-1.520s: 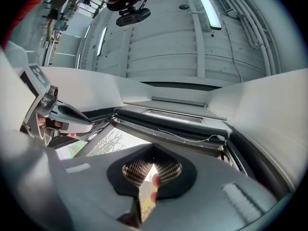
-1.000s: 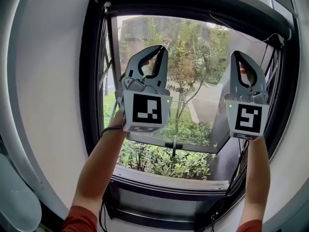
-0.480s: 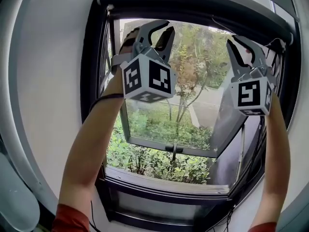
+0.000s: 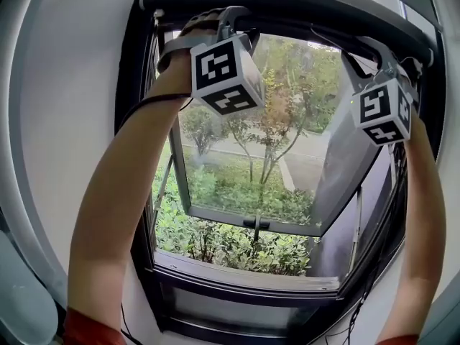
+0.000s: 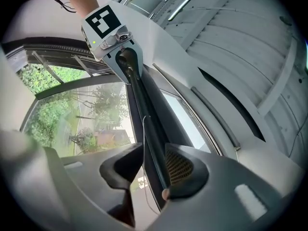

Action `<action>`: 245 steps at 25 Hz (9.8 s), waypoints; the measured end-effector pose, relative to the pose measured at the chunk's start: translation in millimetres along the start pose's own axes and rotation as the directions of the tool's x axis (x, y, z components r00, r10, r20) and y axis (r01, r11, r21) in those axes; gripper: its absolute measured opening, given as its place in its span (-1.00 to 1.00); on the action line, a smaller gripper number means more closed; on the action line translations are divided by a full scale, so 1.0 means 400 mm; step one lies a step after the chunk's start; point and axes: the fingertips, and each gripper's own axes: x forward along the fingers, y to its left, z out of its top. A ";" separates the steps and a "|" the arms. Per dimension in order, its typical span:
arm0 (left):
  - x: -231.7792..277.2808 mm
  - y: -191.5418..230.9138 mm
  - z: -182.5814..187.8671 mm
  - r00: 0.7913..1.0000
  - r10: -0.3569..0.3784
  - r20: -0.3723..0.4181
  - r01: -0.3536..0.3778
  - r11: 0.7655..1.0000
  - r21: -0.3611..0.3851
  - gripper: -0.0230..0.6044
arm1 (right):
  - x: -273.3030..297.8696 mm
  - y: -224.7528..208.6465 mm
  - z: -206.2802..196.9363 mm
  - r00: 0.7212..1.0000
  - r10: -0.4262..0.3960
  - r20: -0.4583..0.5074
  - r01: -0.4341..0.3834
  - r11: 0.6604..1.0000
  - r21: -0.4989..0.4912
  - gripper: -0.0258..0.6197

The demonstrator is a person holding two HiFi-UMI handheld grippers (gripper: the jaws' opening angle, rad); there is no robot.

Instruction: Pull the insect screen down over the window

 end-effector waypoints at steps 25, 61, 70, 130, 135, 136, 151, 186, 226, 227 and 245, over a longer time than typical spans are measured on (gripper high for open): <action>0.111 -0.011 -0.077 0.985 -0.052 -0.165 0.074 0.988 0.133 -0.40 | 0.081 0.004 -0.092 0.974 0.095 -0.207 -0.126 0.982 -0.144 -0.27; 0.077 -0.038 -0.067 0.978 -0.184 -0.095 0.194 0.975 0.111 -0.39 | 0.059 -0.001 -0.061 0.978 0.113 -0.176 -0.127 0.989 -0.073 -0.26; 0.036 -0.088 -0.075 0.974 -0.200 -0.102 0.214 0.965 0.151 -0.35 | 0.019 0.048 -0.066 0.975 0.147 -0.166 -0.162 0.983 -0.085 -0.27; -0.292 -0.410 -0.108 0.929 -0.358 -0.089 0.368 0.917 0.152 -0.36 | -0.300 0.412 -0.094 0.900 0.388 -0.197 -0.419 0.896 -0.149 -0.35; -0.320 -0.432 -0.113 0.923 -0.373 -0.092 0.383 0.912 0.144 -0.35 | -0.324 0.438 -0.089 0.891 0.411 -0.191 -0.439 0.889 -0.134 -0.35; -0.326 -0.438 -0.113 0.922 -0.376 -0.092 0.386 0.911 0.148 -0.35 | -0.330 0.444 -0.090 0.890 0.415 -0.191 -0.442 0.887 -0.134 -0.33; -0.409 -0.529 -0.124 0.895 -0.436 -0.092 0.445 0.883 0.150 -0.35 | -0.421 0.541 -0.097 0.855 0.480 -0.197 -0.503 0.860 -0.085 -0.30; -0.653 -0.759 -0.133 0.798 -0.595 -0.090 0.600 0.800 0.031 -0.35 | -0.645 0.784 -0.085 0.782 0.608 -0.139 -0.591 0.793 0.148 -0.26; -0.939 -1.042 -0.169 0.691 -0.720 -0.064 0.709 0.692 -0.133 -0.36 | -0.906 1.071 -0.066 0.676 0.729 -0.105 -0.668 0.667 0.330 -0.25; -0.940 -1.043 -0.171 0.688 -0.723 -0.065 0.711 0.689 -0.139 -0.36 | -0.907 1.073 -0.065 0.670 0.735 -0.105 -0.673 0.661 0.332 -0.25; -1.036 -1.144 -0.178 0.614 -0.787 -0.059 0.759 0.609 -0.230 -0.36 | -1.005 1.174 -0.062 0.581 0.810 -0.081 -0.701 0.549 0.455 -0.20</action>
